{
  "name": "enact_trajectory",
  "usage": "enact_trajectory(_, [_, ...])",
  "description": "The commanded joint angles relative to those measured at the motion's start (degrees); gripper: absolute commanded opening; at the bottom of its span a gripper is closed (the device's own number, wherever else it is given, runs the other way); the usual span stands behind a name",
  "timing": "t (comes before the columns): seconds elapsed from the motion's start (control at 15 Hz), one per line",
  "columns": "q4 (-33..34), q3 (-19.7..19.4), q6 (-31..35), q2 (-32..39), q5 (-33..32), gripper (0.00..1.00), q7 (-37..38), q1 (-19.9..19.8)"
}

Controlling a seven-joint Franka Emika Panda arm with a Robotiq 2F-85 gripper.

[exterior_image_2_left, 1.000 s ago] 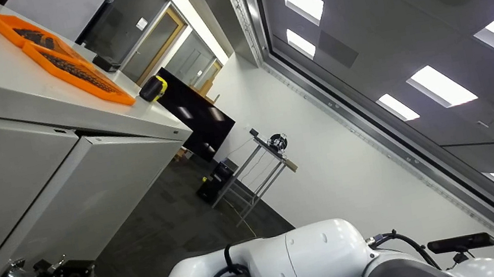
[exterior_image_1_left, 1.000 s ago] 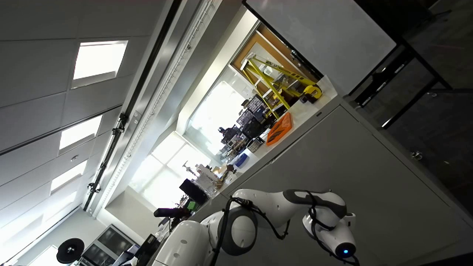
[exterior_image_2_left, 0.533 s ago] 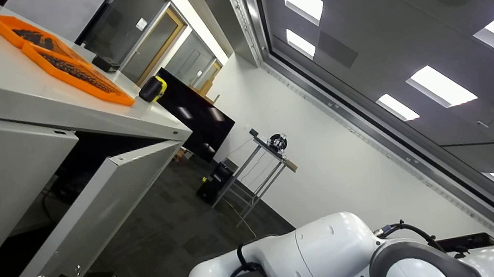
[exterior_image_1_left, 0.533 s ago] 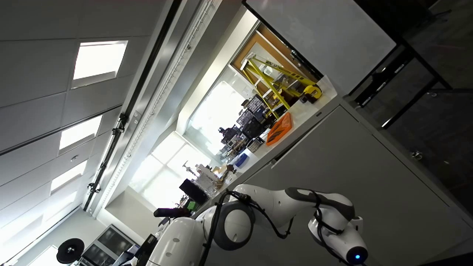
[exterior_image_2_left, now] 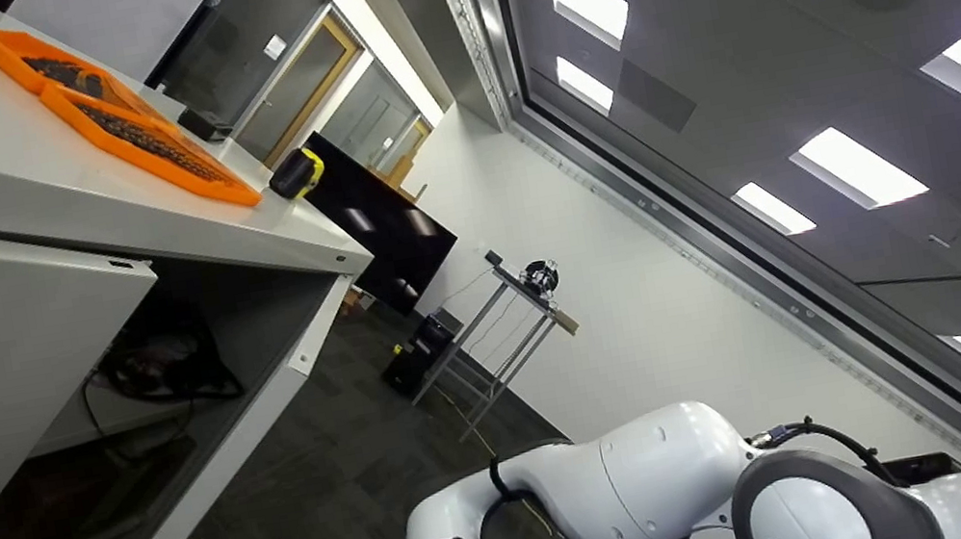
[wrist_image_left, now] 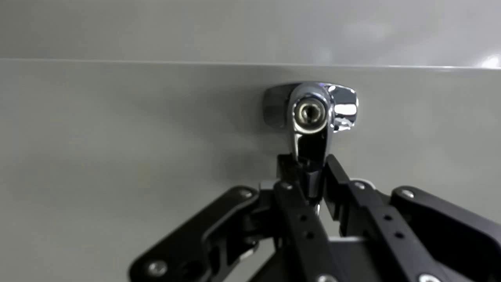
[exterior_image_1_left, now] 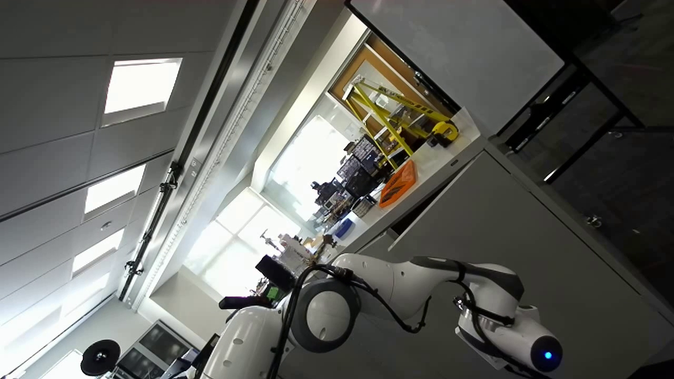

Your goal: Open the drawer door on the right

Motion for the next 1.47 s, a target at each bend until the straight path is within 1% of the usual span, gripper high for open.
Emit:
enact_trajectory(0.0, [-3.2,-1.1,-3.6,-3.4,-6.3,0.06,2.0,-2.6])
enact_trajectory(0.27, [-3.3,-1.3,-4.6,-3.9,-11.3,0.06,1.9,-5.2])
enact_trajectory(0.47, [-3.8,-1.2,-4.4,-4.6,-13.5,0.06,1.6,-6.8])
enact_trajectory(0.53, [-4.3,-1.2,-4.2,-5.0,-13.9,0.19,1.3,-7.2])
enact_trajectory(0.6, [-4.6,-1.2,-4.1,-5.3,-14.1,0.47,0.9,-7.8])
enact_trajectory(0.67, [-5.2,-1.2,-3.9,-5.7,-14.1,0.47,0.6,-8.2])
enact_trajectory(0.93, [-8.1,-1.3,-4.3,-8.5,-13.2,0.77,-1.4,-10.6])
enact_trajectory(1.13, [-14.0,-1.7,-2.9,-12.6,-11.9,1.00,-4.1,-11.1])
enact_trajectory(1.4, [-24.9,-3.0,-0.4,-19.5,-7.3,1.00,-10.3,-10.4])
